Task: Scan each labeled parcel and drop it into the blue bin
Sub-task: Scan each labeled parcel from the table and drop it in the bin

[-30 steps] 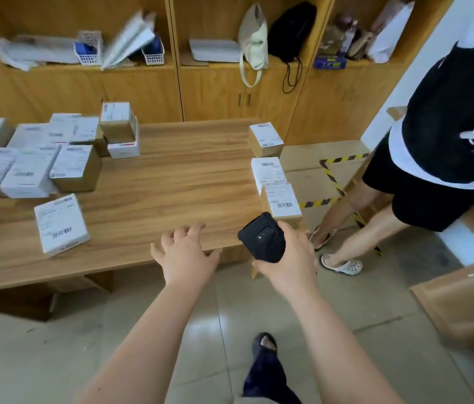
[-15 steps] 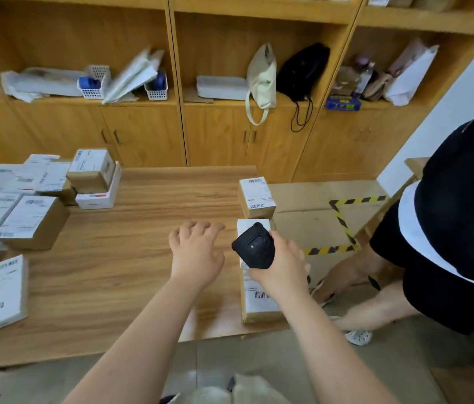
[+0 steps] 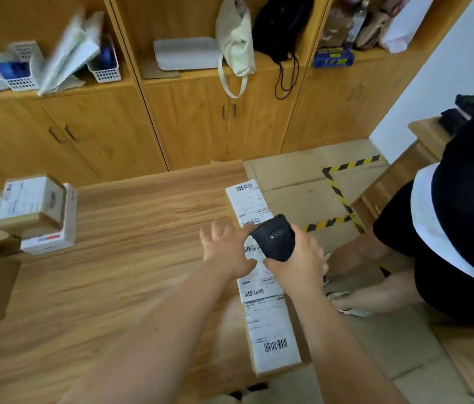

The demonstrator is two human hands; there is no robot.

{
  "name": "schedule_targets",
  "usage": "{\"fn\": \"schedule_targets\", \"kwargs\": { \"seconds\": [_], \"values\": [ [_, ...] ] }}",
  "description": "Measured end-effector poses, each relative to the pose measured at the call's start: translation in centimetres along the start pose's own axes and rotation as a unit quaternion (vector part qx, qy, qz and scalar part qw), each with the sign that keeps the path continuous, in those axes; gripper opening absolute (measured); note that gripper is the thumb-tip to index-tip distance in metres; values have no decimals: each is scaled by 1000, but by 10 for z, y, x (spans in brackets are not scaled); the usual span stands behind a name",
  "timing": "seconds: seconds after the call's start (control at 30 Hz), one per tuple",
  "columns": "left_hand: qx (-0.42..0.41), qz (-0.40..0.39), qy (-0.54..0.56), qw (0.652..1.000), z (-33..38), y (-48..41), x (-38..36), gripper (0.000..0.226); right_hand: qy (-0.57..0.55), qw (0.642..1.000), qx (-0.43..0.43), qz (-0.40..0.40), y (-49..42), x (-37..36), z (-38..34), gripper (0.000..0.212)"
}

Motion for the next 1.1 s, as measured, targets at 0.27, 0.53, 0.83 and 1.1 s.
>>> {"fn": "schedule_targets", "kwargs": {
  "seconds": [0.27,0.53,0.83,1.1],
  "values": [
    [-43,-46,-79,995,8,-53,-31,87,-8,1000,-27,5,-31,-3,1,79],
    [-3,3,-35,999,-63,-42,-33,74,7,999,12,-42,-33,-29,-16,72],
    [227,110,129,959,-57,-85,-15,111,29,998,23,-47,-37,-38,-21,80],
    [296,101,145,939,-81,-71,-31,119,47,997,38,-42,-35,-25,-16,86]
  ]
}}
Point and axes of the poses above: each hand's wrist, its own y-axis away from the middle knuckle, its own x-axis out of the back of the hand, z = x × y, the point moved 5 cm from there along -y, towards the middle knuckle, and after that the axes turned 7 degrees about z, right-handed, at the moved point
